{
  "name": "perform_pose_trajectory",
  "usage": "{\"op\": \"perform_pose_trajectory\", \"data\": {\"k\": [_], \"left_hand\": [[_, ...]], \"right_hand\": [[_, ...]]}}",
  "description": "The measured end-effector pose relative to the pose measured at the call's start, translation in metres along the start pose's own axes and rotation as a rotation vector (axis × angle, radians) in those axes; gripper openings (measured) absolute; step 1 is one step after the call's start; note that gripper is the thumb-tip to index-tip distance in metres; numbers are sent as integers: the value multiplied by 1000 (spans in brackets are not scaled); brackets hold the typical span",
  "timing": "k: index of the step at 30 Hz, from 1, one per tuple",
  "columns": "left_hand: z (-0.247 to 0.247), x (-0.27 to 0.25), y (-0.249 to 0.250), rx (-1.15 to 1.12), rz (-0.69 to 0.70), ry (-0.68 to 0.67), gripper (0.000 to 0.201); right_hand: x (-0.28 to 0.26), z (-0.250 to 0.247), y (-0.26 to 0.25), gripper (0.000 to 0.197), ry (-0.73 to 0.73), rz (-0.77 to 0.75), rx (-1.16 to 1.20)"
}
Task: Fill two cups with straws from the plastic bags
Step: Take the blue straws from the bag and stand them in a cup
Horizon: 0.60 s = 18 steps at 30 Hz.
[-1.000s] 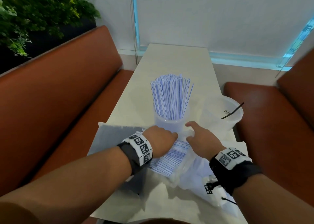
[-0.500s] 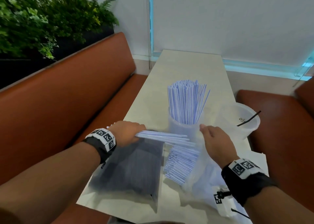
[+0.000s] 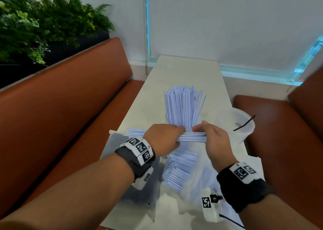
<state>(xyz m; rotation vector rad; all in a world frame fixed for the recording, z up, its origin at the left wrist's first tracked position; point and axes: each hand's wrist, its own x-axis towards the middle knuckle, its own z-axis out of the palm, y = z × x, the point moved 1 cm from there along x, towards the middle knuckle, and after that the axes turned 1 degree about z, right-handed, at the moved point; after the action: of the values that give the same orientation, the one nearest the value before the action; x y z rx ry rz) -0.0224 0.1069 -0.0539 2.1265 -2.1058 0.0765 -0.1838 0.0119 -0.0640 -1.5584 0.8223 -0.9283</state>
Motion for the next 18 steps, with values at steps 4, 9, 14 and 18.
{"op": "perform_pose_trajectory", "data": {"k": [4, 9, 14, 18], "left_hand": [[-26, 8, -5, -331, -124, 139, 9], [-83, 23, 18, -1501, -88, 649, 15], [-84, 40, 37, -1772, -71, 765, 19], [-75, 43, 38, -1776, -139, 754, 17]], "right_hand": [[5, -13, -2, 44, 115, 259, 412], [3, 0, -5, 63, -4, 516, 505], [3, 18, -20, 71, -76, 608, 737], [3, 19, -20, 67, -100, 609, 762]]}}
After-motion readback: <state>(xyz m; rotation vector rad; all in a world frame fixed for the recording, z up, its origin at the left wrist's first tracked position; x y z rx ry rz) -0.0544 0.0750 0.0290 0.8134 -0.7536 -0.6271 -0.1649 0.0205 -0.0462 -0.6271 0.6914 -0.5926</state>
